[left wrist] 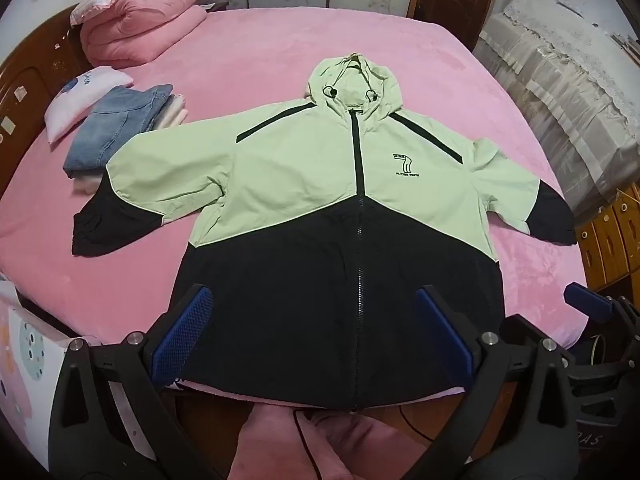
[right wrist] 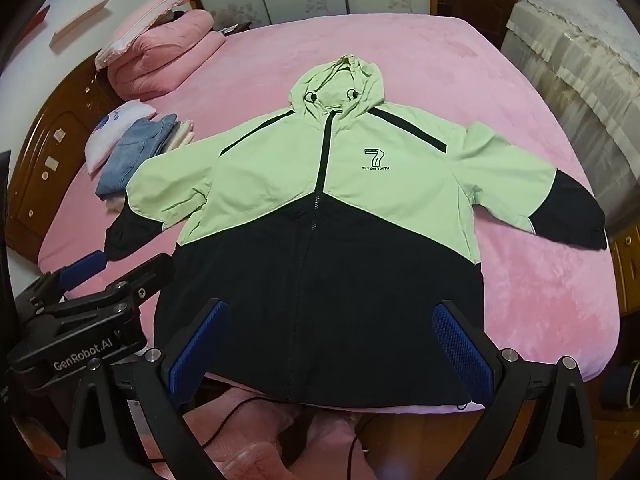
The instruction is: Fold large clothes
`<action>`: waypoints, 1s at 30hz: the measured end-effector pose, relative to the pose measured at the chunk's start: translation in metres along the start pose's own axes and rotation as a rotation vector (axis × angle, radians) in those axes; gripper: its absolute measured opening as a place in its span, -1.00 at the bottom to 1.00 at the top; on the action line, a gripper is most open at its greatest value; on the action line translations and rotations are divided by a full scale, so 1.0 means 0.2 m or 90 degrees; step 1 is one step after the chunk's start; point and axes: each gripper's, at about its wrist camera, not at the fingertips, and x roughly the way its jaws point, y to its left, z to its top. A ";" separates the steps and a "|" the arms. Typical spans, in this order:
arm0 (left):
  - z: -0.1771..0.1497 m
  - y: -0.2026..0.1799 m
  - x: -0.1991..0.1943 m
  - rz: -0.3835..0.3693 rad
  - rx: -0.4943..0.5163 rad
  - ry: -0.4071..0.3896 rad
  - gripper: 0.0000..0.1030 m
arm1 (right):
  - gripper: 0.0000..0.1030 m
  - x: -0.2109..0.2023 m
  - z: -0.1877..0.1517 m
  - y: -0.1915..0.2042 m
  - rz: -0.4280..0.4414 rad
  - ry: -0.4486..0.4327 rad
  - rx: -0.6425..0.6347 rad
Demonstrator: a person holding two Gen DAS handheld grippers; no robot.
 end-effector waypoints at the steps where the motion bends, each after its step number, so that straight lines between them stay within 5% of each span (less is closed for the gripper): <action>1: 0.00 0.00 0.00 -0.001 0.001 0.000 0.95 | 1.00 0.00 0.00 -0.01 0.000 0.000 0.004; 30: 0.01 -0.09 -0.06 0.033 0.035 -0.029 0.92 | 1.00 -0.02 0.02 -0.07 -0.026 -0.006 -0.015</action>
